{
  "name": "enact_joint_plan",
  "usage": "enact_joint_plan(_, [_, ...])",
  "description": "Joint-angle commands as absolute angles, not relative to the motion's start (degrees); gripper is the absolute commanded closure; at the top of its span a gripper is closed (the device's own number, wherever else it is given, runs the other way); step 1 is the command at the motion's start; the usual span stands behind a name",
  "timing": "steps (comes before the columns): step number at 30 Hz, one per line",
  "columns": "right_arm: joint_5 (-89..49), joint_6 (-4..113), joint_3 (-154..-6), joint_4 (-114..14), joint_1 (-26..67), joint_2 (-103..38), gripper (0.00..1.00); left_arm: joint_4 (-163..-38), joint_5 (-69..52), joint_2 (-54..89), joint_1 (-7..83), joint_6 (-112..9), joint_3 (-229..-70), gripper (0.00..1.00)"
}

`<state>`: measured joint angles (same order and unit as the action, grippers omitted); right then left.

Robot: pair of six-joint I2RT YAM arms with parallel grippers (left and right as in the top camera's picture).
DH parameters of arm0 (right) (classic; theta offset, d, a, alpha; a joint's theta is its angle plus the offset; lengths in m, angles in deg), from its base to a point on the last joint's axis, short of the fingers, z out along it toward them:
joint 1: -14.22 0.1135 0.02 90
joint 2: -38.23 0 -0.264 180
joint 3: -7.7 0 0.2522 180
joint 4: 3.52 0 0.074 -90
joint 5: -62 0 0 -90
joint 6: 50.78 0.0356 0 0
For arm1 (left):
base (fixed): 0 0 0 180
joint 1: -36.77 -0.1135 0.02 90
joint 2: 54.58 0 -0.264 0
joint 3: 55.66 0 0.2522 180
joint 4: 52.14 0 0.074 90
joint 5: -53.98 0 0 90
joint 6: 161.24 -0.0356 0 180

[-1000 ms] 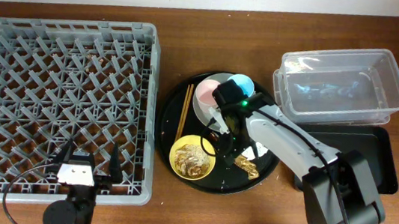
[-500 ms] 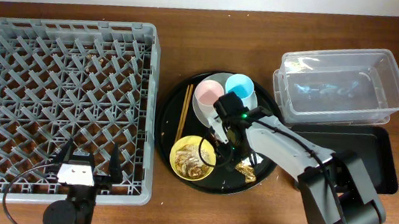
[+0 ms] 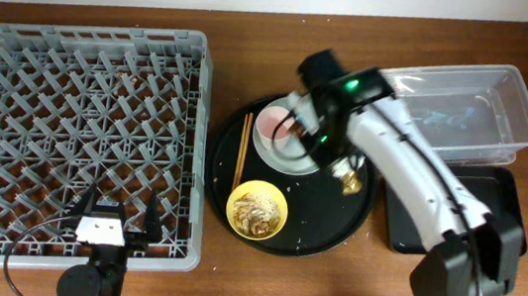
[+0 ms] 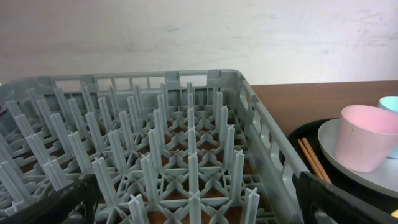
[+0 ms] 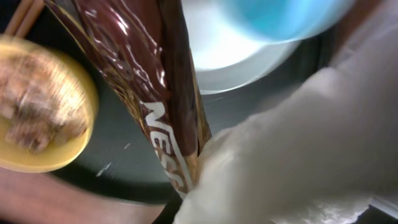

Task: Sort waste into correct bins and load items into the dishwasher rack
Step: 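Lift the wrapper and tissue with the right gripper into the clear bin, then grasp the rim of the yellow bowl with the right gripper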

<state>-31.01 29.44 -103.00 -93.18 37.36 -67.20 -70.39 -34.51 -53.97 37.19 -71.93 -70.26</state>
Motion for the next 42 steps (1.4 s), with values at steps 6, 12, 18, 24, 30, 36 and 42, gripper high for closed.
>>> enact_joint_plan(6, [-30.0, 52.2, -104.0, -71.3, 11.8, -71.0, 0.96, -70.2, -33.9, -54.3, 37.5, -72.8, -69.9, 0.01])
enact_joint_plan(12, [-23.3, 53.7, -102.7, -67.3, 4.6, -76.3, 0.93, -70.2, -33.9, -54.3, 37.5, -72.8, -69.9, 0.01])
enact_joint_plan(18, [-18.8, 46.9, -104.1, -67.3, 2.6, -73.3, 0.01, -70.2, -33.9, -54.3, 37.5, -72.8, -69.9, 0.01])
enact_joint_plan(24, [15.9, 46.3, -106.0, -80.0, 2.9, -61.9, 0.06, -70.2, -33.9, -54.3, 37.5, -72.8, -69.9, 0.01])
enact_joint_plan(30, [2.6, 40.6, -104.2, -95.0, 25.8, -60.5, 0.57, -70.2, -33.9, -54.3, 37.5, -72.8, -69.9, 0.01])
enact_joint_plan(36, [-16.4, 56.3, -98.3, -85.0, 51.8, -60.6, 0.56, -70.2, -33.9, -54.3, 37.5, -72.8, -69.9, 0.01])
enact_joint_plan(42, [-28.8, 63.7, -83.8, -68.5, 65.2, -60.8, 0.55, -70.2, -33.9, -54.3, 37.5, -72.8, -69.9, 0.01])
